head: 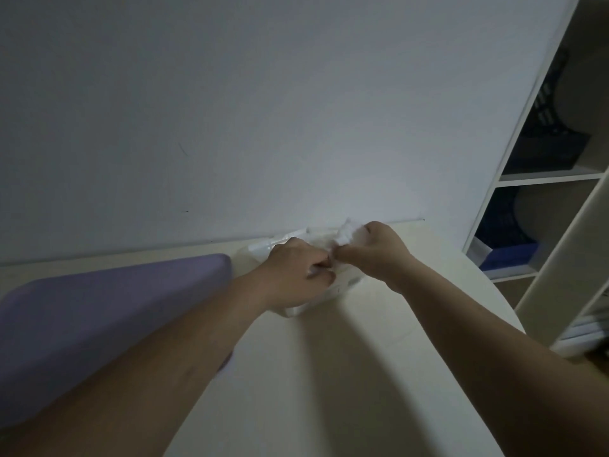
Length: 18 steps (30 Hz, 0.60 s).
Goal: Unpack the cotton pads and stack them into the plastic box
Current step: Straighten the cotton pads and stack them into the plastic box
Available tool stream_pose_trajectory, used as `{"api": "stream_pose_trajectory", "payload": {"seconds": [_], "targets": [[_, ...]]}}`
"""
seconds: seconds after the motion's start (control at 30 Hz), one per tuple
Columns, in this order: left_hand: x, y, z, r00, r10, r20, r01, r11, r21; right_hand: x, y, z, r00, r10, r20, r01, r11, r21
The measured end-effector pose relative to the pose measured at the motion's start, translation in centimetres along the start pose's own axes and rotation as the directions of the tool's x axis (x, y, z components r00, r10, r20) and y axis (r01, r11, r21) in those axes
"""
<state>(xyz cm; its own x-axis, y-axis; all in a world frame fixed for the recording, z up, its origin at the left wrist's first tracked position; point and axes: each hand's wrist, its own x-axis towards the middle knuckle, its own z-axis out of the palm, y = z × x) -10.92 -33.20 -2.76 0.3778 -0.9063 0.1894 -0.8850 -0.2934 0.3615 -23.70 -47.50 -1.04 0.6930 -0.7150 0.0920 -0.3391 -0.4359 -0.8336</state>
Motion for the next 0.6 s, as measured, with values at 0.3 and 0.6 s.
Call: {"api": "stream_pose_trajectory", "payload": {"seconds": [0.3,0.6], "targets": [[-1.6,-2.0,0.3,0.997,0.054,0.056,-0.045,0.988,-0.149,1.5,-1.6,0.1,0.985,-0.057,0.162,0.130,0.863,-0.488],[-2.1,-2.0,1.0,0.989,0.147,-0.034,-0.151,0.969,-0.195,1.3,-3.0,-0.1,0.963,0.015,0.268,0.148,0.803,-0.578]]}}
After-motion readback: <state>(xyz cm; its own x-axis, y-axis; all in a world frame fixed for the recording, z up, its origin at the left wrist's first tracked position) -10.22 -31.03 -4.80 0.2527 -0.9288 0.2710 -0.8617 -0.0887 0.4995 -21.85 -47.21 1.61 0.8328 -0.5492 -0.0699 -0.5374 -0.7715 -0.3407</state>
